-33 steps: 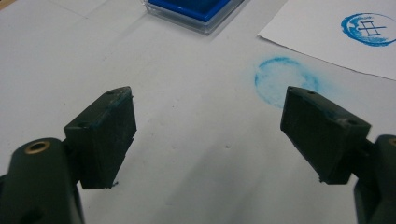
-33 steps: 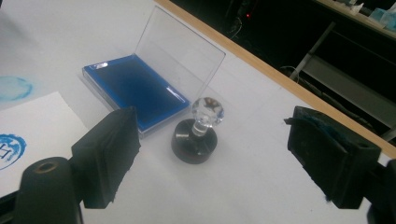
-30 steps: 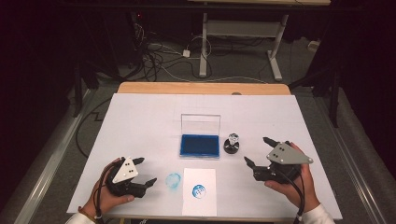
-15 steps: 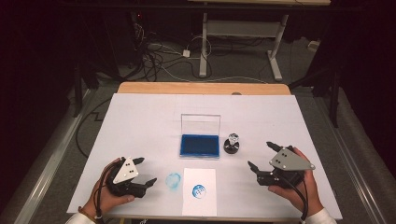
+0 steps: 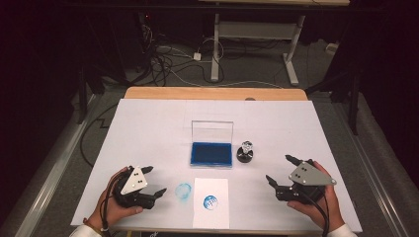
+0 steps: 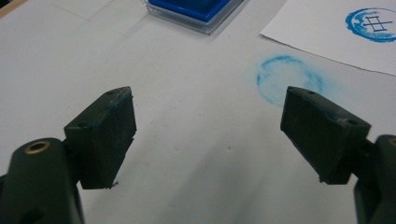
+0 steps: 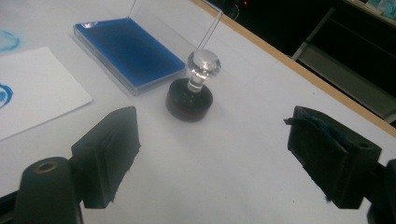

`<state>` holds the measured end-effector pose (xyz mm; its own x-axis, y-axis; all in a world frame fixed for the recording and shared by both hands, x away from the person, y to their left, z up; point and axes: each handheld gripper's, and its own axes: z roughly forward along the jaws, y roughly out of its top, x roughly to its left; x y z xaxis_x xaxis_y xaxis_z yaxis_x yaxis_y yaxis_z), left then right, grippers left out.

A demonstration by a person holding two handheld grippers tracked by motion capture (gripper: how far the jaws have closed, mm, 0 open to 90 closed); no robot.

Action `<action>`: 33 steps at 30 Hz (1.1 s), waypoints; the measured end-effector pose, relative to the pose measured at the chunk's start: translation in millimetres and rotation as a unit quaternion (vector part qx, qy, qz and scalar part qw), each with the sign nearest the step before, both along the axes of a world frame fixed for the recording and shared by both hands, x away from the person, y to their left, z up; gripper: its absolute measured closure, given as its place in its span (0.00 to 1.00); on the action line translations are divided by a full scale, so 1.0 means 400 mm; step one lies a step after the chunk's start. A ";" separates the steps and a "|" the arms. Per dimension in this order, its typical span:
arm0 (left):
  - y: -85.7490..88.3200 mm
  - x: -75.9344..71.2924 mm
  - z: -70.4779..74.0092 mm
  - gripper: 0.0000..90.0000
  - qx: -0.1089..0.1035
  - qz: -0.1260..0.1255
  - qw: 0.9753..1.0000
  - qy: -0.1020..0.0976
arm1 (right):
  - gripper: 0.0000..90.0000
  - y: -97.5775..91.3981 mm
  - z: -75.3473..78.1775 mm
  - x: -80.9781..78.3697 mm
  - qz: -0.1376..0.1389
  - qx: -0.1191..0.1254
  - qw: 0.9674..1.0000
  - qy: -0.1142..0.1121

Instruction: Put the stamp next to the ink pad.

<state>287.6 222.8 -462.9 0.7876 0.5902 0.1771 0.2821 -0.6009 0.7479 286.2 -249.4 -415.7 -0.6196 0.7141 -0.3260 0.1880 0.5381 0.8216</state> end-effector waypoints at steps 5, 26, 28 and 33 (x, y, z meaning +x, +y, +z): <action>-0.001 -0.001 0.001 0.20 0.003 0.000 1.000 -0.002 | 0.18 -0.004 -0.022 -0.009 -0.004 -0.002 1.000 -0.003; -0.007 -0.008 0.007 0.20 0.001 -0.007 1.000 -0.009 | 0.18 -0.040 -0.090 -0.036 -0.031 0.009 0.999 0.019; -0.005 -0.009 0.007 0.20 0.001 -0.008 1.000 -0.009 | 0.18 -0.038 -0.088 -0.039 -0.033 0.008 0.999 0.015; -0.007 -0.012 0.011 0.20 -0.001 -0.011 1.000 -0.013 | 0.18 -0.031 -0.084 -0.049 -0.031 0.004 0.999 0.013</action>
